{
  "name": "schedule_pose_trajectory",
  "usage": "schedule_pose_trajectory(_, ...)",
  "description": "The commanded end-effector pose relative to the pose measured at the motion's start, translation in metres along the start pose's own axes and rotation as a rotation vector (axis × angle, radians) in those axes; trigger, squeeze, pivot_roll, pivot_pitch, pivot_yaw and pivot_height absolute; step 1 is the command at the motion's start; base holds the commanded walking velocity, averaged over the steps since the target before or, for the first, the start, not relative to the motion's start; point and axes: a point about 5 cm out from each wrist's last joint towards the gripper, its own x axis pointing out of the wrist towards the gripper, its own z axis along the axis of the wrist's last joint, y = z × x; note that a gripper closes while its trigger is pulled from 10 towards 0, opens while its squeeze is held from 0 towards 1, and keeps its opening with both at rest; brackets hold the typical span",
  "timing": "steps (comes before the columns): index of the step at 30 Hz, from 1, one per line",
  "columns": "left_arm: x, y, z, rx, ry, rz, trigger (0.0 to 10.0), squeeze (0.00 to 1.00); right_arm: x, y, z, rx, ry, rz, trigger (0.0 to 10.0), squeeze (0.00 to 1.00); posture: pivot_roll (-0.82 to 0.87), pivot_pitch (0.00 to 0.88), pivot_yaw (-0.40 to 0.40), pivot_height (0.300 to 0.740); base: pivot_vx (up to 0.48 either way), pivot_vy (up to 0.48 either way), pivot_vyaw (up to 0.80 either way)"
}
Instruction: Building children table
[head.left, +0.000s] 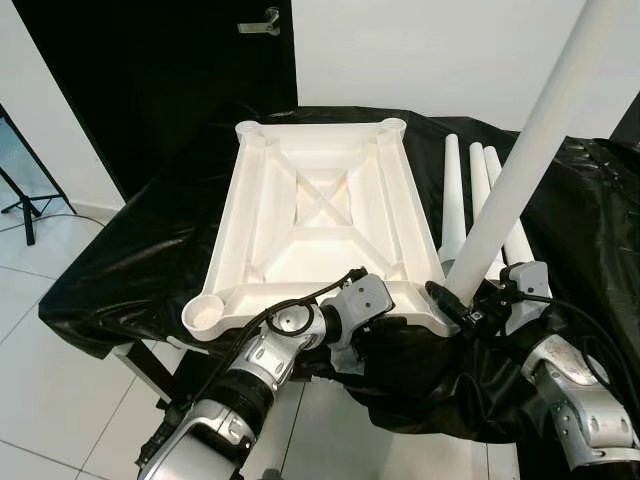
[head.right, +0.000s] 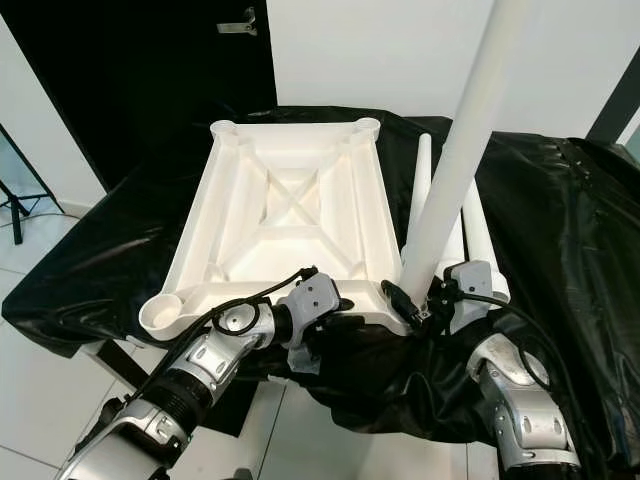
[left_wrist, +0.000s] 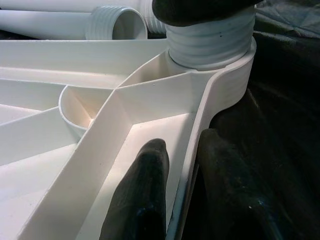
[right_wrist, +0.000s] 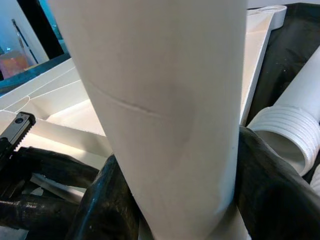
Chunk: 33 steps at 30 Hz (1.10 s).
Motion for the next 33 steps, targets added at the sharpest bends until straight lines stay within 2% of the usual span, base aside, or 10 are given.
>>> schedule_pose_trajectory(1,-0.002,-0.013,-0.028,-0.063,0.115,-0.036,10.0,0.0,0.001,0.012,-0.011,0.036,0.048,0.076,0.0,0.0,0.19,0.0,-0.021,0.74,0.0,0.0,0.0)
schedule_pose_trajectory(11,-0.002,-0.012,-0.028,-0.061,0.116,-0.036,10.0,0.0,0.0,0.011,-0.015,0.096,0.057,0.039,0.0,0.0,0.19,0.0,-0.013,0.74,0.0,0.0,0.0)
schedule_pose_trajectory(14,-0.002,-0.011,-0.028,-0.056,0.119,-0.038,10.0,0.0,0.0,0.024,-0.015,0.086,-0.004,-0.161,0.0,0.0,0.19,0.0,-0.019,0.74,0.0,0.0,0.0)
schedule_pose_trajectory(16,-0.002,-0.011,-0.028,-0.056,0.119,-0.038,10.0,0.0,0.0,0.024,-0.015,0.086,-0.004,-0.161,0.0,0.0,0.19,0.0,-0.019,0.74,0.0,0.0,0.0)
schedule_pose_trajectory(19,-0.001,-0.012,-0.027,-0.059,0.113,-0.034,10.0,0.0,-0.011,0.009,-0.015,-0.004,-0.042,-0.598,0.0,0.0,0.21,0.0,-0.023,0.74,0.0,0.0,0.0)
schedule_pose_trajectory(21,-0.002,-0.012,-0.028,-0.062,0.114,-0.034,10.0,0.0,-0.015,0.002,-0.015,-0.023,-0.039,-0.687,0.0,0.0,0.21,0.0,-0.023,0.74,0.0,0.0,0.0)
schedule_pose_trajectory(30,-0.005,-0.013,-0.031,-0.062,0.124,-0.034,10.0,0.0,-0.011,0.006,-0.013,-0.022,-0.047,-0.645,0.0,0.0,0.21,0.0,-0.019,0.74,0.0,0.0,0.0)
schedule_pose_trajectory(31,-0.005,-0.012,-0.03,-0.061,0.124,-0.033,10.0,0.0,-0.01,0.007,-0.013,-0.023,-0.047,-0.637,9.0,0.0,0.21,0.0,-0.019,0.74,0.0,0.0,0.0)
schedule_pose_trajectory(32,-0.005,-0.012,-0.03,-0.061,0.124,-0.033,10.0,0.0,-0.01,0.007,-0.013,-0.023,-0.047,-0.637,9.0,0.0,0.21,0.0,-0.019,0.74,0.0,0.0,0.0)
schedule_pose_trajectory(33,-0.005,-0.012,-0.03,-0.06,0.123,-0.034,10.0,0.0,-0.008,0.01,-0.013,-0.015,-0.049,-0.605,10.0,0.04,0.2,0.0,-0.018,0.74,0.0,0.0,0.0)
